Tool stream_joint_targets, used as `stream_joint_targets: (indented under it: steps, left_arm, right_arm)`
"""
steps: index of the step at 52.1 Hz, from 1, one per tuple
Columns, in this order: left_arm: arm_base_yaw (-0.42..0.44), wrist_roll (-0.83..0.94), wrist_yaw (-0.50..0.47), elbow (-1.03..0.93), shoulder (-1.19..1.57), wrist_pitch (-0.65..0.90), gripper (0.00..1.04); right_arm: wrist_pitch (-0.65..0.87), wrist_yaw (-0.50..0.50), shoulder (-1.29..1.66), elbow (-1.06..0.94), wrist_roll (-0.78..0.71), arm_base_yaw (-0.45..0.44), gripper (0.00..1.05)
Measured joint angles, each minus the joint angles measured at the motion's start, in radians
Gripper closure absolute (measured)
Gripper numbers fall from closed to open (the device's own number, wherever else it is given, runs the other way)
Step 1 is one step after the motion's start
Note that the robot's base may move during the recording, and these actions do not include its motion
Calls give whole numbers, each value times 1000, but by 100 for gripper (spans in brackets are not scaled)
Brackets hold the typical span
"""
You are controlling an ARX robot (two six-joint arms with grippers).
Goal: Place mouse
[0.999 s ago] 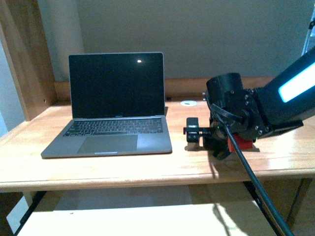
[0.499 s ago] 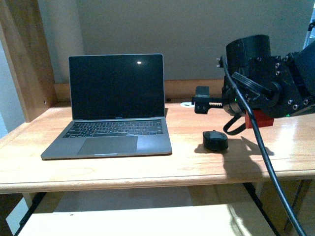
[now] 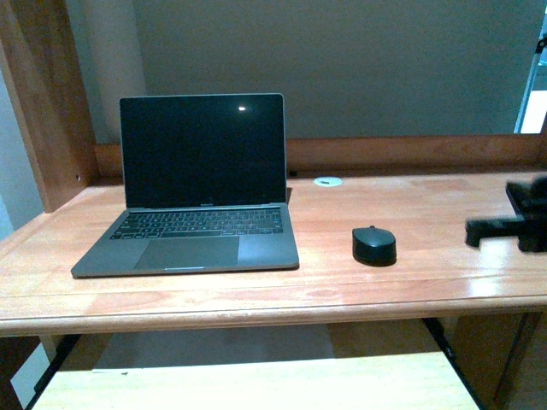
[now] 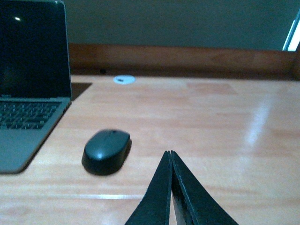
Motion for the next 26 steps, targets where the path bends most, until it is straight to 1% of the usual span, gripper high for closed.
stream_joint_targets:
  steps: [7, 16, 18, 22, 26]
  left_arm:
    - [0, 0, 0, 0, 0, 0, 7]
    - [0, 0, 0, 0, 0, 0, 7]
    - [0, 0, 0, 0, 0, 0, 7]
    - [0, 0, 0, 0, 0, 0, 7]
    - [0, 0, 1, 0, 0, 1, 7]
  right_arm:
    - [22, -23, -204, -200, -2, -40, 103]
    - [-14, -48, -319, -317, -2, -55, 103]
    - [-29, -92, -362, -343, -3, -90, 103]
    - [-49, -91, -421, -370, -2, -115, 103]
    - [-89, -97, -500, -412, -3, -113, 103]
